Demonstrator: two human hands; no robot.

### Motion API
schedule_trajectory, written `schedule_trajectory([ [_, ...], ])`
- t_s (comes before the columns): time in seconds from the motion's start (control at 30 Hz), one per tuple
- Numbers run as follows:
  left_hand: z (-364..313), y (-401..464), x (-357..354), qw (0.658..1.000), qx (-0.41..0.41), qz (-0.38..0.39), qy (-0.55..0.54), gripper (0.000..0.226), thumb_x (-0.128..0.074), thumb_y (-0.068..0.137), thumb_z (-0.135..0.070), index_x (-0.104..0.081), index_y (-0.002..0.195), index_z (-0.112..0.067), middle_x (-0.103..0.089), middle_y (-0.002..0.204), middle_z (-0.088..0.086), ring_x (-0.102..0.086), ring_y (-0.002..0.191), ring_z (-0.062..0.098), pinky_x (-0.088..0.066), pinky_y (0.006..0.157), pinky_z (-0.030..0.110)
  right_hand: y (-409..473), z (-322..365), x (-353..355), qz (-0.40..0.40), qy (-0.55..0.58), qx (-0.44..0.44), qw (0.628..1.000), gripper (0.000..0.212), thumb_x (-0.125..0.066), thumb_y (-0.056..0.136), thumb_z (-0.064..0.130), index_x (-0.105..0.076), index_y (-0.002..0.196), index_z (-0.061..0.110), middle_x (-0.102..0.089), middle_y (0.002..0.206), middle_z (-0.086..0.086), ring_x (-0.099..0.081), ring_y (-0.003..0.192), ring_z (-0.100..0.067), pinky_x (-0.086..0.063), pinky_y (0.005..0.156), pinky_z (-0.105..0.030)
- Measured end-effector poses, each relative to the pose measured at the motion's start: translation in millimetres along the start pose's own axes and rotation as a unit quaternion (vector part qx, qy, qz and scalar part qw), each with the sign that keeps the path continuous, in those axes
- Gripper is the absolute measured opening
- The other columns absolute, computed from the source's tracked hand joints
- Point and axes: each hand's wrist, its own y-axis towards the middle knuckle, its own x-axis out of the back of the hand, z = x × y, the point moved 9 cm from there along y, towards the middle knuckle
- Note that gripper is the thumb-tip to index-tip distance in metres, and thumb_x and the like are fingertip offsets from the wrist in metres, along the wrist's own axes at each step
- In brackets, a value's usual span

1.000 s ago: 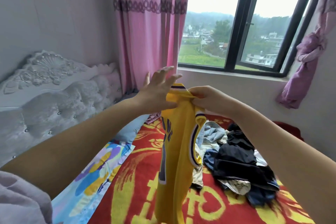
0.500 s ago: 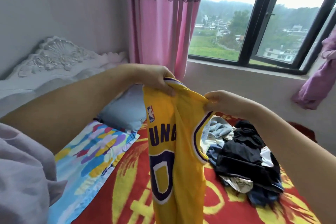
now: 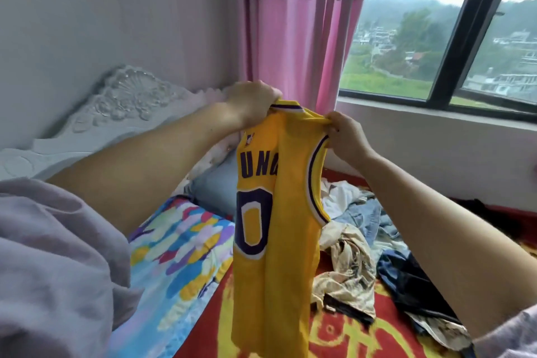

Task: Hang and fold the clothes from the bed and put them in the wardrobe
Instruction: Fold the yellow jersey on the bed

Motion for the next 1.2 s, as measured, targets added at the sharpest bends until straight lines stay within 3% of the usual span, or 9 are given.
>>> schedule_trajectory([
  [0.2, 30.9, -21.3, 22.4, 0.994, -0.054, -0.063, -0.064, 0.033, -0.047, 0.098, -0.038, -0.065, 0.094, -0.01, -0.063, 0.084, 0.003, -0.053, 0.071, 0.02, -0.036, 0.062, 0.028, 10.2, 50.6, -9.6, -0.02, -0.035, 0.114, 0.993, 0.032, -0.04, 0.088, -0.005, -0.056, 0.086, 0.022, -0.054, 0.068, 0.012, -0.053, 0.058, -0.003, -0.048, 0.053, -0.015],
  [0.37, 20.1, -114.6, -76.6, 0.98, -0.087, 0.112, -0.137, 0.017, -0.059, 0.092, -0.018, -0.069, 0.103, -0.012, -0.06, 0.097, 0.009, -0.058, 0.083, 0.026, -0.046, 0.067, 0.037, -83.9, 7.8, -94.2, 0.188, -0.105, 0.161, 0.963, 0.02, -0.051, 0.081, -0.003, -0.064, 0.085, 0.011, -0.06, 0.068, 0.0, -0.052, 0.057, -0.02, -0.04, 0.053, -0.03],
  [0.5, -33.0, -249.6, -199.0, 0.964, -0.151, 0.196, -0.098, 0.012, -0.059, 0.071, -0.006, -0.067, 0.076, -0.013, -0.059, 0.076, 0.009, -0.062, 0.069, 0.026, -0.047, 0.05, 0.028, -240.0, -89.2, -212.3, 0.415, -0.133, 0.118, 0.892, 0.017, -0.046, 0.088, 0.003, -0.06, 0.094, 0.011, -0.064, 0.086, -0.01, -0.06, 0.079, -0.031, -0.041, 0.063, -0.035],
  [0.6, -79.9, -364.8, -299.9, 0.937, -0.154, 0.297, -0.105, 0.004, -0.06, 0.065, -0.016, -0.061, 0.062, -0.02, -0.055, 0.064, 0.002, -0.058, 0.056, 0.02, -0.04, 0.047, 0.019, -376.5, -168.4, -286.0, 0.571, -0.16, 0.05, 0.804, 0.037, -0.039, 0.092, 0.005, -0.054, 0.124, 0.017, -0.062, 0.111, -0.013, -0.059, 0.1, -0.034, -0.044, 0.074, -0.039],
  [0.67, -103.2, -440.1, -366.2, 0.907, -0.122, 0.396, -0.079, 0.005, -0.067, 0.063, -0.025, -0.064, 0.065, -0.022, -0.059, 0.07, -0.001, -0.062, 0.066, 0.017, -0.047, 0.058, 0.02, -456.2, -209.7, -314.0, 0.674, -0.144, 0.01, 0.724, 0.049, -0.04, 0.092, 0.005, -0.045, 0.138, 0.021, -0.056, 0.127, -0.015, -0.055, 0.113, -0.034, -0.045, 0.087, -0.039],
  [0.73, -122.9, -521.4, -424.6, 0.818, -0.062, 0.567, -0.067, 0.02, -0.063, 0.08, -0.022, -0.067, 0.1, -0.022, -0.058, 0.111, 0.008, -0.057, 0.107, 0.024, -0.044, 0.092, 0.035, -493.9, -247.5, -320.7, 0.711, -0.143, -0.014, 0.688, 0.051, -0.042, 0.093, 0.008, -0.04, 0.143, 0.02, -0.051, 0.137, -0.014, -0.051, 0.122, -0.032, -0.044, 0.097, -0.038],
  [0.83, -166.6, -571.1, -469.8, 0.744, 0.004, 0.655, -0.132, 0.038, -0.045, 0.095, -0.026, -0.048, 0.133, -0.02, -0.039, 0.137, 0.009, -0.036, 0.129, 0.029, -0.033, 0.101, 0.043, -479.2, -312.8, -313.4, 0.685, -0.156, -0.074, 0.708, 0.044, -0.041, 0.096, 0.012, -0.047, 0.139, 0.017, -0.057, 0.132, -0.013, -0.054, 0.12, -0.029, -0.044, 0.096, -0.033],
  [1.07, -209.7, -418.5, -548.5, 0.848, 0.203, 0.405, -0.277, 0.036, -0.039, 0.098, -0.028, -0.046, 0.132, -0.017, -0.047, 0.126, 0.004, -0.042, 0.122, 0.023, -0.039, 0.096, 0.036, -316.3, -446.4, -325.1, 0.525, -0.226, -0.186, 0.799, 0.026, -0.047, 0.089, 0.006, -0.067, 0.107, 0.006, -0.07, 0.101, -0.01, -0.064, 0.091, -0.025, -0.048, 0.077, -0.028],
  [1.2, -201.1, -356.4, -606.7, 0.836, 0.31, 0.372, -0.259, 0.047, -0.037, 0.1, -0.038, -0.034, 0.139, -0.011, -0.039, 0.133, 0.008, -0.039, 0.124, 0.026, -0.042, 0.094, 0.038, -218.9, -466.8, -378.3, 0.428, -0.133, -0.227, 0.865, 0.025, -0.046, 0.092, 0.003, -0.068, 0.102, 0.008, -0.07, 0.089, -0.008, -0.068, 0.086, -0.027, -0.055, 0.081, -0.035],
])
